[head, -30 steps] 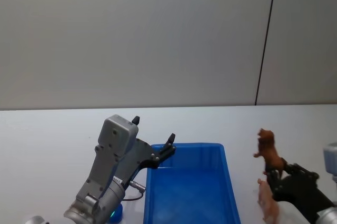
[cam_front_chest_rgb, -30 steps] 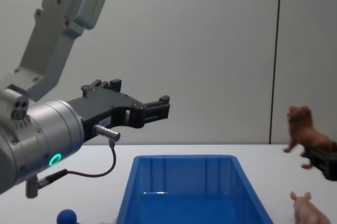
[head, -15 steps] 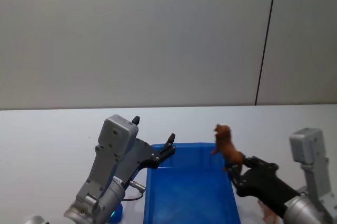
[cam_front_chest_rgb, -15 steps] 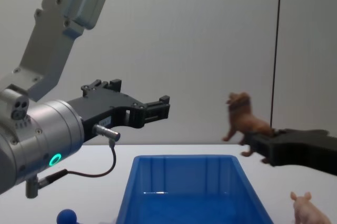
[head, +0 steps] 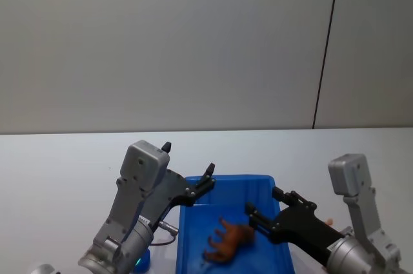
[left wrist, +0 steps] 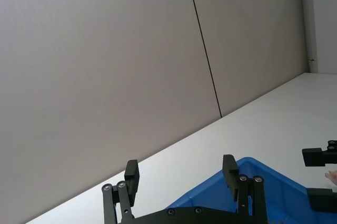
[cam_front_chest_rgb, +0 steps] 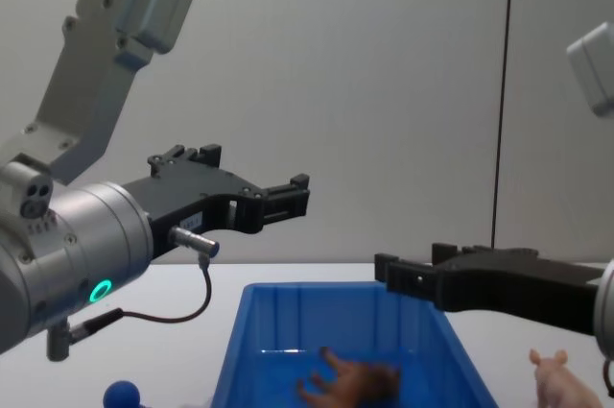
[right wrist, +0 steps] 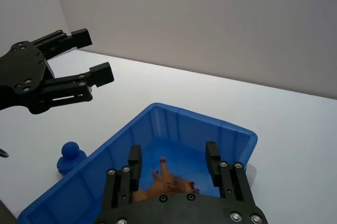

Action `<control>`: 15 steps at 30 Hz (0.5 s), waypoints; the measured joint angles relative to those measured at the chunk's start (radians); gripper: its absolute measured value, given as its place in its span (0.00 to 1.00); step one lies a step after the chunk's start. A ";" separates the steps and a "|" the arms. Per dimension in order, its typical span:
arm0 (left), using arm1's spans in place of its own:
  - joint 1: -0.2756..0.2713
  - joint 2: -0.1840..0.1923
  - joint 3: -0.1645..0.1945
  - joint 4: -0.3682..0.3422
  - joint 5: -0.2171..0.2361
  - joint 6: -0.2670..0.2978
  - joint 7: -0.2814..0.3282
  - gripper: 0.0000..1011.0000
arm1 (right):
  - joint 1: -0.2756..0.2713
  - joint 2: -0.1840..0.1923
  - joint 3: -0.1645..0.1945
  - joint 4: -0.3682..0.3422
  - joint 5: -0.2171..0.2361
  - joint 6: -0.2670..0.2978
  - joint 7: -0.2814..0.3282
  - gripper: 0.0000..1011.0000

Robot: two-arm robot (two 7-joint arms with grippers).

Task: Pick up the two dolls from the table and place them into the box.

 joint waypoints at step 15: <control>0.000 0.000 0.000 0.000 0.000 0.000 0.000 0.99 | -0.028 0.015 0.006 -0.032 0.005 0.012 -0.074 0.99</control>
